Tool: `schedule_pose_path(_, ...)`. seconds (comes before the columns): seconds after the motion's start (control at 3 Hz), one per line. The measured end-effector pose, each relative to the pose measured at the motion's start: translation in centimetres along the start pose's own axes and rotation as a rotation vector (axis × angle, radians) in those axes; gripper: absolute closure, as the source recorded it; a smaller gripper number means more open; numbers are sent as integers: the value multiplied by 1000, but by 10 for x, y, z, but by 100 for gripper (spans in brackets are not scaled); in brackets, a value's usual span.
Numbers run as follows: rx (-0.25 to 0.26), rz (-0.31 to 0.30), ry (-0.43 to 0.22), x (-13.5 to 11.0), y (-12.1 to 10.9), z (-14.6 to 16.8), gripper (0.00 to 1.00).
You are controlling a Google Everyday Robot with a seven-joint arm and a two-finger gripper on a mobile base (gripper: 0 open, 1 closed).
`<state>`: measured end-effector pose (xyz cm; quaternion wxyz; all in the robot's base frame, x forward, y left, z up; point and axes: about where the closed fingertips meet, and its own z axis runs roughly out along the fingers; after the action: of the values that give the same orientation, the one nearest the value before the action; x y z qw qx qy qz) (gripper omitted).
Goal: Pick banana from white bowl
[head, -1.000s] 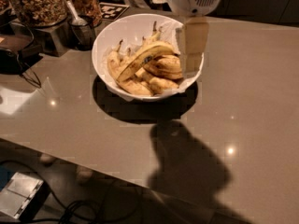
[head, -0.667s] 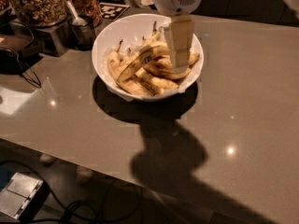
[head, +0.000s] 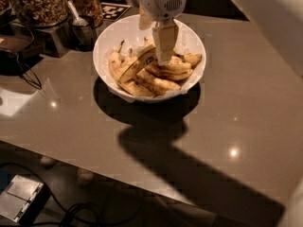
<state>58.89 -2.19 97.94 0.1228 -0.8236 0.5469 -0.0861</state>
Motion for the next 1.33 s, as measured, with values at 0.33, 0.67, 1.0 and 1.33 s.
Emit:
schedule_pose_path(0.33,-21,-25,11,0,-12,15,35)
schedule_pose_path(0.67,-41,-45,20,-2,-17,29,38)
schedule_pose_path(1.0,-83,-59,24,-6,-13,50,42)
schedule_pose_path(1.33,-128,-58,22,-8,0,73,60)
